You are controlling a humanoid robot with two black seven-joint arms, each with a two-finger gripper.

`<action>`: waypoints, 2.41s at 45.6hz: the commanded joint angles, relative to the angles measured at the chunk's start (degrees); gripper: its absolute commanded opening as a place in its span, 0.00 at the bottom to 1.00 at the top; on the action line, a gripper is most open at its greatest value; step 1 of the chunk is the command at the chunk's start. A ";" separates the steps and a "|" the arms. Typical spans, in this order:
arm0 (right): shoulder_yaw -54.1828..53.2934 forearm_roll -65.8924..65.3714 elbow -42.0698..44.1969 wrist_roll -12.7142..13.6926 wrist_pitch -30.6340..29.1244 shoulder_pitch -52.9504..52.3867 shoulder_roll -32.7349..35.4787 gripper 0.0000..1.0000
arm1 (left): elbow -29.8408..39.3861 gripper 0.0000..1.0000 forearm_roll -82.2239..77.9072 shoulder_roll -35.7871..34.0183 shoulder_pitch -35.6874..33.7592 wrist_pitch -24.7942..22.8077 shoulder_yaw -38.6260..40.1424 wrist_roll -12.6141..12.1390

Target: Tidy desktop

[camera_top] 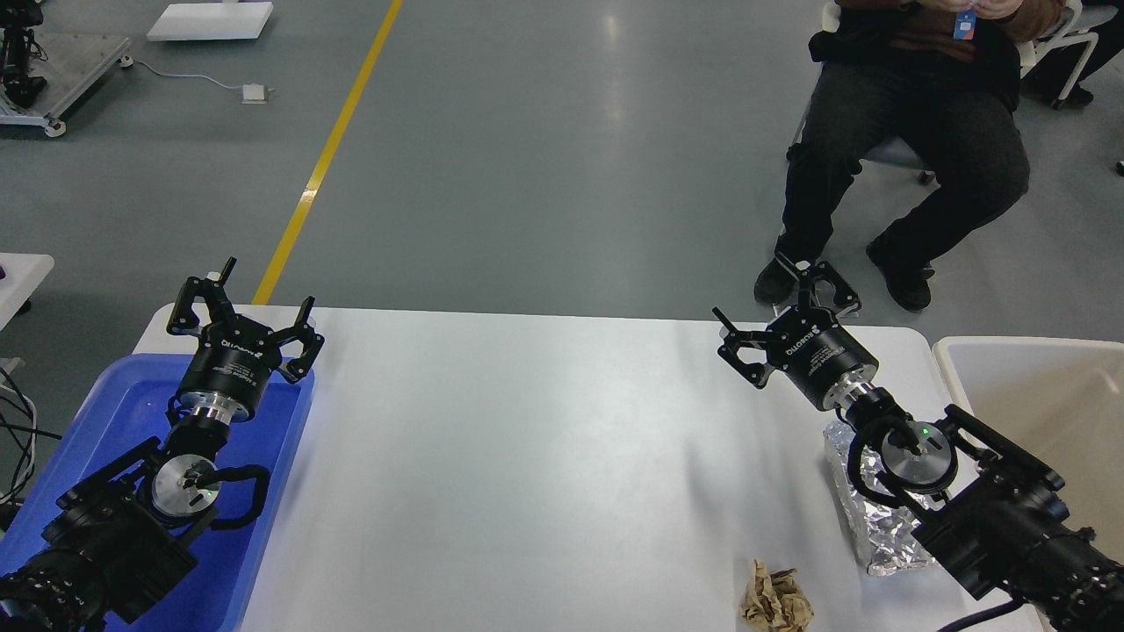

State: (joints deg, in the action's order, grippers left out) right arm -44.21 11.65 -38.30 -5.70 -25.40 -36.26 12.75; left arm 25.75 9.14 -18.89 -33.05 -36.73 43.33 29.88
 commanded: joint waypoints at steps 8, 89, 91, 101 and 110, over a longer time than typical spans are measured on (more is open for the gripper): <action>0.18 -0.22 0.24 -0.01 0.00 0.40 -0.01 1.00 | 0.00 1.00 0.09 -0.01 0.00 -0.01 0.00 0.09; 10.45 -70.53 -37.73 -2.29 0.08 -0.04 42.61 1.00 | 0.00 1.00 0.09 -0.01 -0.08 -0.10 -0.08 0.00; 12.03 -71.76 -37.64 -2.47 0.43 -0.04 43.14 1.00 | 0.00 1.00 0.09 -0.01 -0.08 -0.10 -0.08 0.00; 15.20 -83.26 -37.55 -2.47 3.95 0.05 43.67 1.00 | 0.00 1.00 0.09 -0.01 -0.08 -0.10 -0.08 0.00; 19.77 -94.25 -37.38 -2.65 8.69 0.05 43.67 1.00 | 0.00 1.00 0.00 -0.01 -0.08 -0.10 -0.08 0.00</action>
State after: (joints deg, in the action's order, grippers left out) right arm -29.38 -69.28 -75.84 -8.00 -21.44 -36.25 56.00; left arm 25.75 9.18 -18.90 -33.14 -36.83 43.24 29.88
